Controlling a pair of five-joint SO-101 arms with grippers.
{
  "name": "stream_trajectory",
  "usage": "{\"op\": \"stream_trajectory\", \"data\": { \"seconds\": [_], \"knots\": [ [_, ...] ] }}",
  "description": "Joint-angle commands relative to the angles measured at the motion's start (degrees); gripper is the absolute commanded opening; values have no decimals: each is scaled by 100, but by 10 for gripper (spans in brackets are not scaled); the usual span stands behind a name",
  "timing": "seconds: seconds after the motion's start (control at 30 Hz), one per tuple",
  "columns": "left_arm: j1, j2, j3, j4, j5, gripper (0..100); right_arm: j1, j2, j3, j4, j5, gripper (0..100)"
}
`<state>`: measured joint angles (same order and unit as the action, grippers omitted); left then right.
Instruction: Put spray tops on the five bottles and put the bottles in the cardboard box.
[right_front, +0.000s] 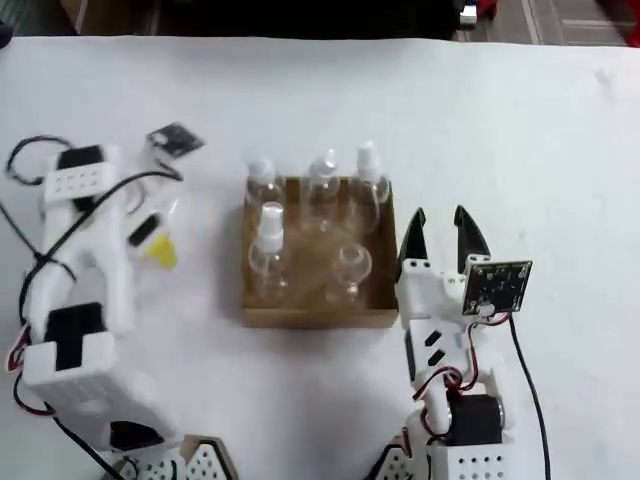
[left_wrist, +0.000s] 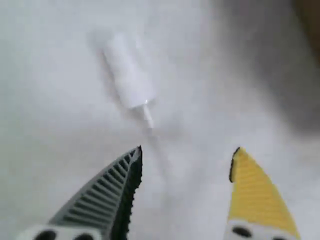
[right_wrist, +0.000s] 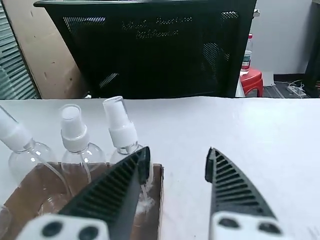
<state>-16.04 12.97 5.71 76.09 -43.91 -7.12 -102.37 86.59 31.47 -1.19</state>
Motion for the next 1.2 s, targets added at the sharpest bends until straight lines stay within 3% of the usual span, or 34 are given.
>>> {"op": "stream_trajectory", "data": {
  "seconds": [0.0, 0.27, 0.7, 0.97, 1.17],
  "knots": [
    [391, 13, -598, -246, 466, 292, 57, -4, 132, -462, 79, 160],
    [-57, 804, -1371, -299, 1767, 290, 48, -4, 141, -462, 79, 162],
    [-119, 2105, -1969, -343, 1749, 289, 31, -4, 149, -453, 79, 162],
    [-101, 2185, -2268, -114, 1749, 107, 13, -4, 149, -462, 79, 160],
    [-84, 2176, -2910, 527, 1749, 38, 13, -4, 149, -462, 79, 159]
  ]
}}
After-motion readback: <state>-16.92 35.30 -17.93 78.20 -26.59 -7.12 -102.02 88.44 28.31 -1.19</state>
